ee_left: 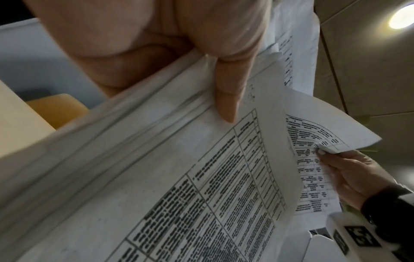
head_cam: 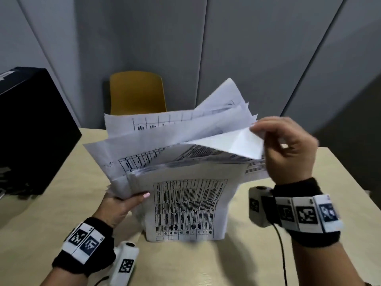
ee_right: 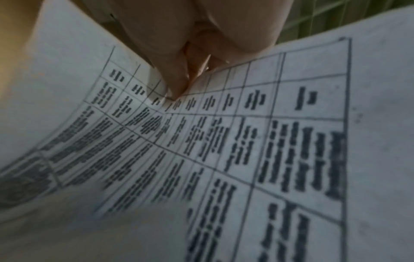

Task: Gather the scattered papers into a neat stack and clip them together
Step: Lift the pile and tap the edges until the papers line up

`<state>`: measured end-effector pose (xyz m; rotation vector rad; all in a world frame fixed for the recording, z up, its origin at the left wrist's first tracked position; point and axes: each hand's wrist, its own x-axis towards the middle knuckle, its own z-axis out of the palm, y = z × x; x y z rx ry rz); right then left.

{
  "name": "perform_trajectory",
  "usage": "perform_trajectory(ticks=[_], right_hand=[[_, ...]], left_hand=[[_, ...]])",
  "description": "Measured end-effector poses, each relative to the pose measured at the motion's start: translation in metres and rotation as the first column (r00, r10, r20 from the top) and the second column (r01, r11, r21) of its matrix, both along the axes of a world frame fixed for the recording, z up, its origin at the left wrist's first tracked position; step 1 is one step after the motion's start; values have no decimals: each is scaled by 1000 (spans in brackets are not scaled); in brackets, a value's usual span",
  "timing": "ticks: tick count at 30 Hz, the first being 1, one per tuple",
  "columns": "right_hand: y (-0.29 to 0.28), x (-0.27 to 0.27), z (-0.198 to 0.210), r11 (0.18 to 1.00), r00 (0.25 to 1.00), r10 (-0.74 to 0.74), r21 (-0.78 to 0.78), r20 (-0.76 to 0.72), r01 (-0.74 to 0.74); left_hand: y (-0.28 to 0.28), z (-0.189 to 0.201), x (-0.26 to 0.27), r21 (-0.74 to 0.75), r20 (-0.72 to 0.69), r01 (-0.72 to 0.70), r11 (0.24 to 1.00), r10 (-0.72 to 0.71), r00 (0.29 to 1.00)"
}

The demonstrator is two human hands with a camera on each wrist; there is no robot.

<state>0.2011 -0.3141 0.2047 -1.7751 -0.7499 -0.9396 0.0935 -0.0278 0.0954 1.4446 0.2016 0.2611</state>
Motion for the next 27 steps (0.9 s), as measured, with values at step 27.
perform_trajectory(ticks=[27], right_hand=[[9,-24,-94,985,793,-32,113,-609,127]], left_hand=[[10,-18,-6,80,-212,-196,977,208,955]])
